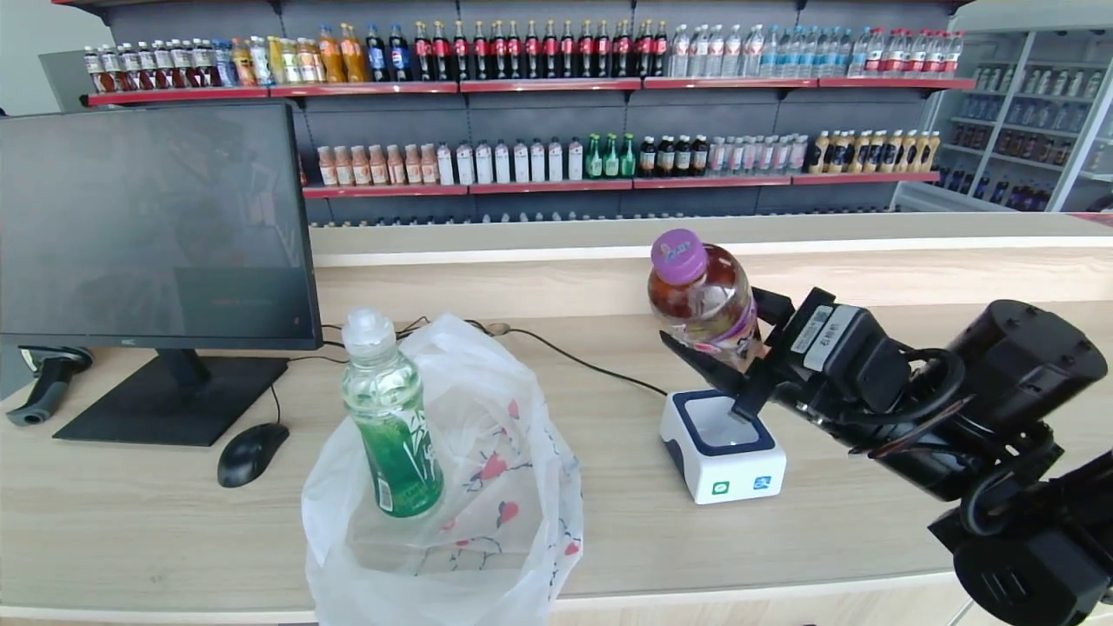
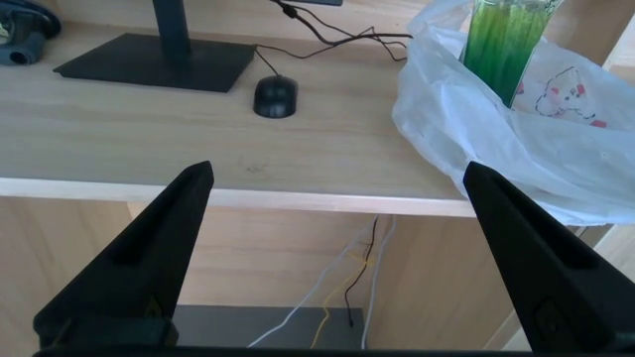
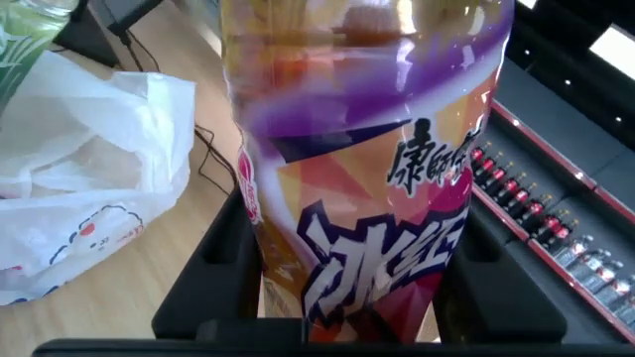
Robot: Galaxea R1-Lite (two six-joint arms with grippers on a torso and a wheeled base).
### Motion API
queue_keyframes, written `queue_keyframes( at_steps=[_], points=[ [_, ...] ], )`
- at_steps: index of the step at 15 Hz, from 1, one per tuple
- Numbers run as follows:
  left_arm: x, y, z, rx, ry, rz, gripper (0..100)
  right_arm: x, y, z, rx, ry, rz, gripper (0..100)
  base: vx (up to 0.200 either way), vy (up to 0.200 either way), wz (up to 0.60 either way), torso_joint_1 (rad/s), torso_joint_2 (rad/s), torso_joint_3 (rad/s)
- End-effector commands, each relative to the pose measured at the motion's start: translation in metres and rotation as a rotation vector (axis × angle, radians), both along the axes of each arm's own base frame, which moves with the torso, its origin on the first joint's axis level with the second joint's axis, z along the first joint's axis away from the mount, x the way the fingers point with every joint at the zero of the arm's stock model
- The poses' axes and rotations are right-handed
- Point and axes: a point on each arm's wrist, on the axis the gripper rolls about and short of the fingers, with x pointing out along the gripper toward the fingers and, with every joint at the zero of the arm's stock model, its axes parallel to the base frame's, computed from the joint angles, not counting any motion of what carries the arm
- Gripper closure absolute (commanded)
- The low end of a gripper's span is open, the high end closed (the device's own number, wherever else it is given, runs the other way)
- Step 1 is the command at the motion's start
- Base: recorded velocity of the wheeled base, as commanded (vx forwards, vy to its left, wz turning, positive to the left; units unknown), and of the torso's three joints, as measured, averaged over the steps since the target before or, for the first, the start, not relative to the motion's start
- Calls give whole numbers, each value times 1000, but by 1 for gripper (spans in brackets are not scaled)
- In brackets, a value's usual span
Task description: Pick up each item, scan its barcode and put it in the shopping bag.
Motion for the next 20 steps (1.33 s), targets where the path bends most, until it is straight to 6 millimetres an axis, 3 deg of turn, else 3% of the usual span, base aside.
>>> queue_keyframes(
  at_steps=[1, 7, 10, 20],
  points=[
    [0, 0, 0, -1, -1, 1, 0, -2, -2, -16, -46, 43, 3, 100, 0, 0, 0, 0, 0, 0],
    [0, 0, 0, 1, -3, 1, 0, 1, -8, -30, -145, 8, 104, 100, 0, 0, 0, 0, 0, 0],
    [0, 0, 1, 4, -9, 1, 0, -1, -7, -48, -215, 13, 198, 100, 0, 0, 0, 0, 0, 0],
    [0, 0, 0, 8, -1, 0, 0, 11, -16, -47, -225, -15, 187, 100, 0, 0, 0, 0, 0, 0]
  ],
)
